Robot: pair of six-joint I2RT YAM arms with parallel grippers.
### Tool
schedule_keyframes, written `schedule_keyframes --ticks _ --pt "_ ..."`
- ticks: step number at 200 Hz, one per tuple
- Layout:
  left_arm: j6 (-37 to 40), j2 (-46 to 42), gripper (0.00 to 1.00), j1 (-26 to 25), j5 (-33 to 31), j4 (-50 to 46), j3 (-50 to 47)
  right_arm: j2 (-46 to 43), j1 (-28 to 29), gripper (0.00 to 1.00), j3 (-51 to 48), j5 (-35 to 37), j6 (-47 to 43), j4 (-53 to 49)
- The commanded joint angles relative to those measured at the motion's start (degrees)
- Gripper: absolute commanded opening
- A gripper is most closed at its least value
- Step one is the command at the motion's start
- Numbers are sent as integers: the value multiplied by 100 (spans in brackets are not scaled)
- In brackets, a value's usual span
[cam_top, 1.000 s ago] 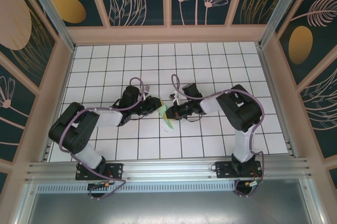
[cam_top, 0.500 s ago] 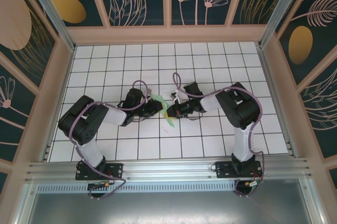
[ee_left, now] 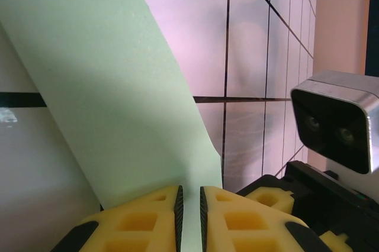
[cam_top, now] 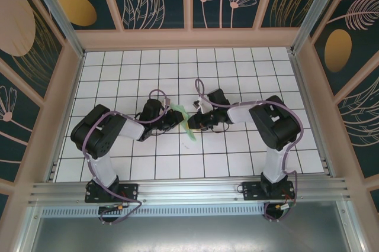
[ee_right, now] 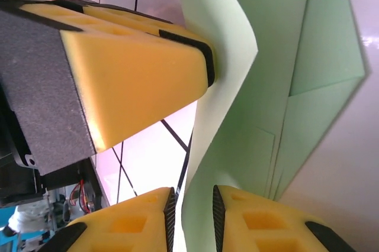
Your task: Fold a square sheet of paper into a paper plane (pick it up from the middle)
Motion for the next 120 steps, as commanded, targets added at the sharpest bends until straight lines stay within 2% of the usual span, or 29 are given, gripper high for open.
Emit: schedule_keyframes --ticks 1,67,86,99,120 --pt "-91 53 20 -16 -105 265 66 -183 75 27 138 414 -424 -514" --pt "-45 168 19 -12 -11 146 156 -80 131 7 131 403 -331 -358" --pt "21 164 20 -15 25 63 196 10 118 6 178 369 -332 -367" --pt "47 144 19 -12 15 40 198 88 95 1 168 243 -327 -288" --pt "141 79 20 -16 -35 -120 239 165 28 0 164 157 -358 -282"
